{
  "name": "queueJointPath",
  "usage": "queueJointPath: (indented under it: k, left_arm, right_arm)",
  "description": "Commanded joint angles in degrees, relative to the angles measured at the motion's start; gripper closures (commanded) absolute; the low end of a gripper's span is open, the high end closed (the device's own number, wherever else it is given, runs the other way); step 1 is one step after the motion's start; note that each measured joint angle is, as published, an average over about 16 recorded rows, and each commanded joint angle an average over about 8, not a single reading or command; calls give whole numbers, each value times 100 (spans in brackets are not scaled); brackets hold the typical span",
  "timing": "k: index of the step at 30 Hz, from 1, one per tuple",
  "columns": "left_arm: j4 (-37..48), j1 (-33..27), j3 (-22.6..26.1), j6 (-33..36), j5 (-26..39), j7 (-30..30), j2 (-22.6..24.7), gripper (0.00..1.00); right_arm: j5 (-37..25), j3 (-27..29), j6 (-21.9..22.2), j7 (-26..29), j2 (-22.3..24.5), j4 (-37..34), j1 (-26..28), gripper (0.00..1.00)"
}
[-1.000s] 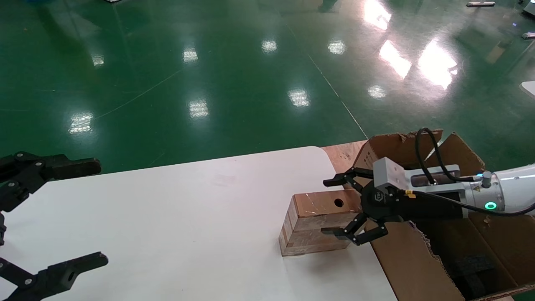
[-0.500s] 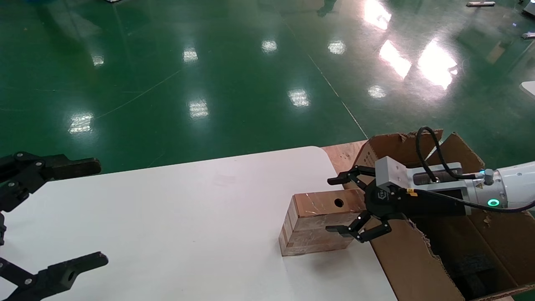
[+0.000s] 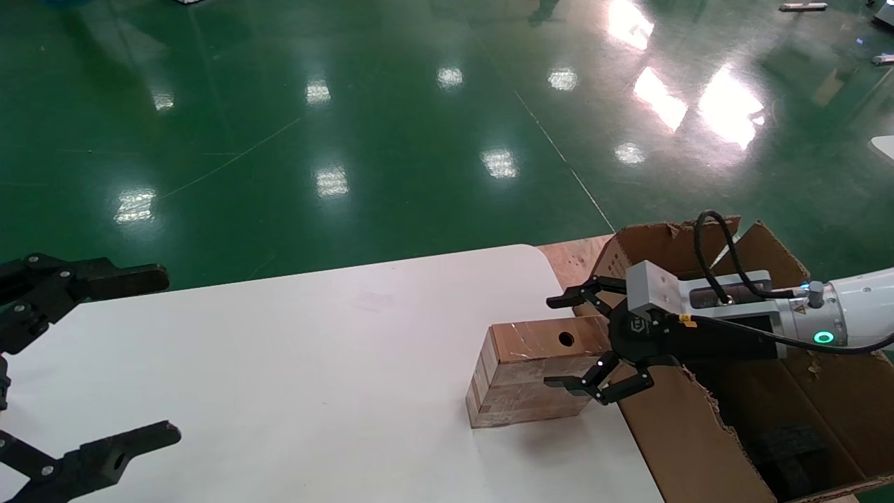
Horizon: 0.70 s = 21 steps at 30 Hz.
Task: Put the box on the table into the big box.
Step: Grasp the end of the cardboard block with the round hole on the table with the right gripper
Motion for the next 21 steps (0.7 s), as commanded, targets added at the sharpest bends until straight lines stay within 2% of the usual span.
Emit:
queueJointPath:
  k: [1,3,5,21]
  left_arm:
    - [0,0,0,0,0,0,0,64]
    - [0,0,0,0,0,0,0,88]
    - [0,0,0,0,0,0,0,100]
    - [0,0,0,1,0,0,0,100]
  right_arm:
    - [-1,7,0,1,0,3,0,100]
    - [-3,12,0,2,0,5,-3,100]
    - [-5,16,-1,3,1,6,-6,100]
    - [-13,32,-1,8,2,13,-18,100]
